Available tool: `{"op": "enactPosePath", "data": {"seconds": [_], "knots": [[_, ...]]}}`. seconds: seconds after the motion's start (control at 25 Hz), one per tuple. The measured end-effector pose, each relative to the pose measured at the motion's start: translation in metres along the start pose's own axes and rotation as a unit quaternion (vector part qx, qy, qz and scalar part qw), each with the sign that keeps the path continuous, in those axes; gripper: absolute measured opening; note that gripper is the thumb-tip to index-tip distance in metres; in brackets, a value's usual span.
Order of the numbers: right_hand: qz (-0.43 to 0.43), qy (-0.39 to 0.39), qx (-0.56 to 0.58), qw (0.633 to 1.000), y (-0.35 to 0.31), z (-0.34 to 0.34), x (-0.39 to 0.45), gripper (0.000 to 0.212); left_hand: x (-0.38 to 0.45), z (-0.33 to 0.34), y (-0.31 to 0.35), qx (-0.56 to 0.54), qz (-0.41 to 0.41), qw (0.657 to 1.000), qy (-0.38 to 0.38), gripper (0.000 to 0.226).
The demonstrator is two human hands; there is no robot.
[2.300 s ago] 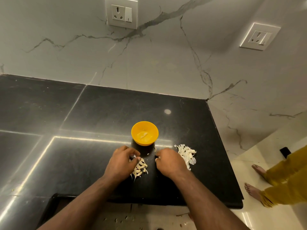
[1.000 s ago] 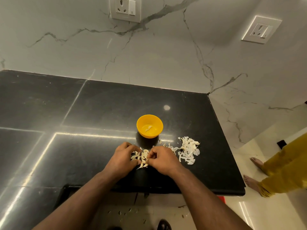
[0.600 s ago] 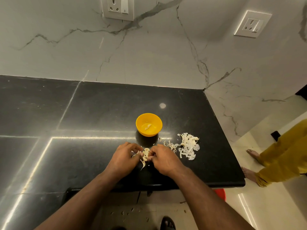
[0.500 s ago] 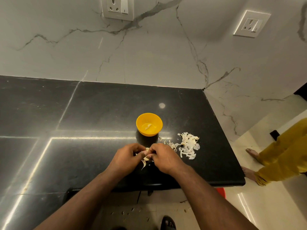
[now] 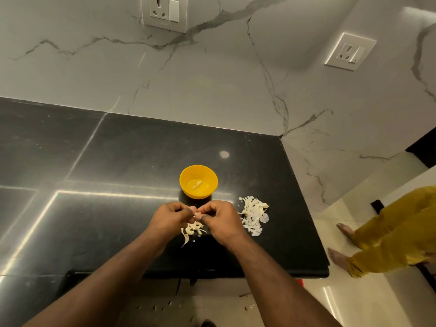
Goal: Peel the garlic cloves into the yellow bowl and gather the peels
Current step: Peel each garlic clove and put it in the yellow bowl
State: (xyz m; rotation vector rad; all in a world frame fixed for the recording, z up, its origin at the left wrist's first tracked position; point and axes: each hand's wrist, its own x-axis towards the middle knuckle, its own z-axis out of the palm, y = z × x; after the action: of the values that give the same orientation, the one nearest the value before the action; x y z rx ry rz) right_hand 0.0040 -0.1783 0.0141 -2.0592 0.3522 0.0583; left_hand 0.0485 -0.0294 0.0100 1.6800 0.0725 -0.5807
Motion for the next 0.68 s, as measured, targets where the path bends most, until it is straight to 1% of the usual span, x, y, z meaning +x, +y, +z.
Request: {"op": "enactPosePath", "data": {"seconds": [0.04,0.12,0.24,0.32,0.36,0.44,0.52,0.6,0.68], "knots": [[-0.005,0.015,0.002,1.000,0.001,-0.001,0.004,0.004,0.000,0.003,0.004,-0.018,-0.016,1.000,0.005,0.019],[-0.014,0.029,0.009,0.999,0.003,-0.003,0.009,0.010,0.001,0.008,0.007,-0.070,-0.042,0.997,0.008,0.017],[-0.021,0.026,-0.014,0.999,0.001,-0.003,0.010,0.020,0.005,0.012,0.006,-0.119,-0.074,0.990,0.006,0.017],[-0.022,0.020,-0.014,0.999,0.002,-0.002,0.012,0.019,0.007,0.014,0.005,-0.132,-0.091,0.987,0.014,0.018],[-0.022,0.010,0.001,1.000,0.003,-0.006,0.014,0.015,0.007,0.015,0.005,-0.134,-0.092,0.986,0.016,0.018],[-0.014,-0.034,0.063,0.997,0.005,-0.016,0.015,0.009,0.006,0.018,0.005,-0.127,-0.079,0.989,0.014,0.018],[0.007,-0.077,0.126,0.989,0.006,-0.027,0.014,0.011,0.005,0.020,0.006,-0.117,-0.063,0.991,0.012,0.015],[0.015,-0.090,0.151,0.984,0.010,-0.033,0.014,0.012,0.006,0.025,0.007,-0.111,-0.051,0.992,0.023,0.012],[0.027,-0.092,0.172,0.980,0.010,-0.033,0.015,0.009,0.003,0.031,0.010,-0.096,-0.028,0.994,0.053,0.008]]}}
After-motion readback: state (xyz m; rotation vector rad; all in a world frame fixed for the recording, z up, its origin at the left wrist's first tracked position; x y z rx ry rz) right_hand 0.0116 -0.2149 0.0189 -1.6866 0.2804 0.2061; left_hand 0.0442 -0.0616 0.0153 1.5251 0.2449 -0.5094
